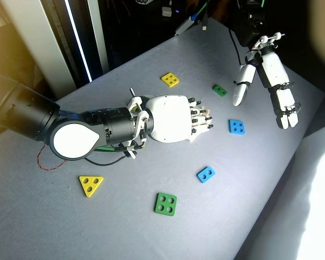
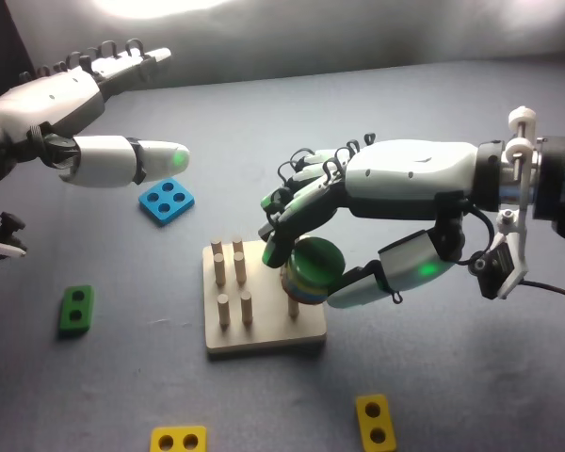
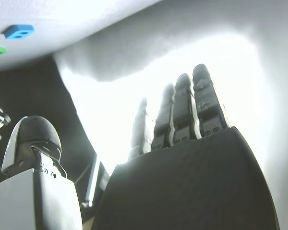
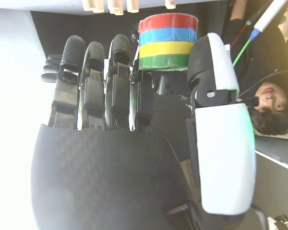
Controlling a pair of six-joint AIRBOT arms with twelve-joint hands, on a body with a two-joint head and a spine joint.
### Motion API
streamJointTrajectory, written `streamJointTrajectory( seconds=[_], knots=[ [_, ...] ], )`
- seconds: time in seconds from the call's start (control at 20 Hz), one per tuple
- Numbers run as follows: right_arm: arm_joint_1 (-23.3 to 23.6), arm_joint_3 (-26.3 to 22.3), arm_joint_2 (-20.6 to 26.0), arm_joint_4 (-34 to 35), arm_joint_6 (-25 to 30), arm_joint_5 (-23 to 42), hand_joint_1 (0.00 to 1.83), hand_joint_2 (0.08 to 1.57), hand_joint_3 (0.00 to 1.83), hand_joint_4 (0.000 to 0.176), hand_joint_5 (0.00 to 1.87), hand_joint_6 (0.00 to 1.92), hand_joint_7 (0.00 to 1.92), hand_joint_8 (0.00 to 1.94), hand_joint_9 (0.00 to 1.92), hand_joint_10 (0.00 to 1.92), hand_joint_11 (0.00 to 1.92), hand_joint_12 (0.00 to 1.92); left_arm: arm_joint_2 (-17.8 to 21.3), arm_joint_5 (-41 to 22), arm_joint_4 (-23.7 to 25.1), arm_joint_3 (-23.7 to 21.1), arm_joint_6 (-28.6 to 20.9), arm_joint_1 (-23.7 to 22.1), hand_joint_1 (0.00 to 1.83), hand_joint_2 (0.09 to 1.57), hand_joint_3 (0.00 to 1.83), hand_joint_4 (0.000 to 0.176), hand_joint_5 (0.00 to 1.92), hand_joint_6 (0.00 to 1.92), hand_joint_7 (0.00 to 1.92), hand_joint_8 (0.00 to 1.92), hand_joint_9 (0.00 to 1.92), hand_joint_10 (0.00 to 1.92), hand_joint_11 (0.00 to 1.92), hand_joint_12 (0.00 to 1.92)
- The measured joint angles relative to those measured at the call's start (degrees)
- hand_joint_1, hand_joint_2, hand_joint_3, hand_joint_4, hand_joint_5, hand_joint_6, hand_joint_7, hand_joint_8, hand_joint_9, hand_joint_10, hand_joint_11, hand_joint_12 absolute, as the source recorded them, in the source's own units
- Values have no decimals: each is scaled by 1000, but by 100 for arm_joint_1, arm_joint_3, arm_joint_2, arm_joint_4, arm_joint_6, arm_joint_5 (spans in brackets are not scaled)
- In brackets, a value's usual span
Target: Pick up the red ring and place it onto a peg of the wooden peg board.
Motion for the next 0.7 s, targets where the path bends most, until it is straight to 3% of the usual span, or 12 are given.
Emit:
streamJointTrajectory(
  seconds=[0.1,0.15,0.25,0.35,0.45,0.6,0.7],
  knots=[
    [4,0,-44,-162,74,-2,1020,1224,0,0,777,1320,531,3,195,317,0,793,0,-7,7,4,0,-2,405,1045,0,147,56,3,0,0,0,0,49,59],
    [9,0,-59,-221,87,-2,1006,1228,0,0,770,1332,533,4,192,340,0,923,-4,-2,11,4,2,0,404,1041,0,162,59,3,0,0,0,0,36,60],
    [13,0,-79,-275,114,-2,1009,1218,0,7,785,1309,533,4,175,412,0,1114,-4,2,13,4,2,0,401,1024,1,174,60,0,0,0,0,0,0,134],
    [55,0,-96,-328,125,-9,1043,1191,2,0,830,1238,554,8,210,382,0,1139,-7,4,13,4,2,-2,418,1021,0,170,74,2,0,0,0,0,0,74],
    [92,4,-118,-372,136,-7,1049,1186,0,0,841,1220,574,7,261,267,0,1097,-7,2,28,4,2,-2,418,1010,0,175,78,1,0,0,0,0,0,29],
    [116,31,-155,-407,136,-4,1049,1191,0,0,833,1231,569,1,299,185,0,1084,-7,4,33,4,4,-2,423,1011,0,160,75,0,0,0,0,0,0,0],
    [173,70,-179,-498,138,-24,1034,1191,0,0,832,1232,565,0,307,141,0,1025,-7,7,33,4,4,-2,409,1010,0,175,81,2,0,0,0,0,1,1]
  ],
)
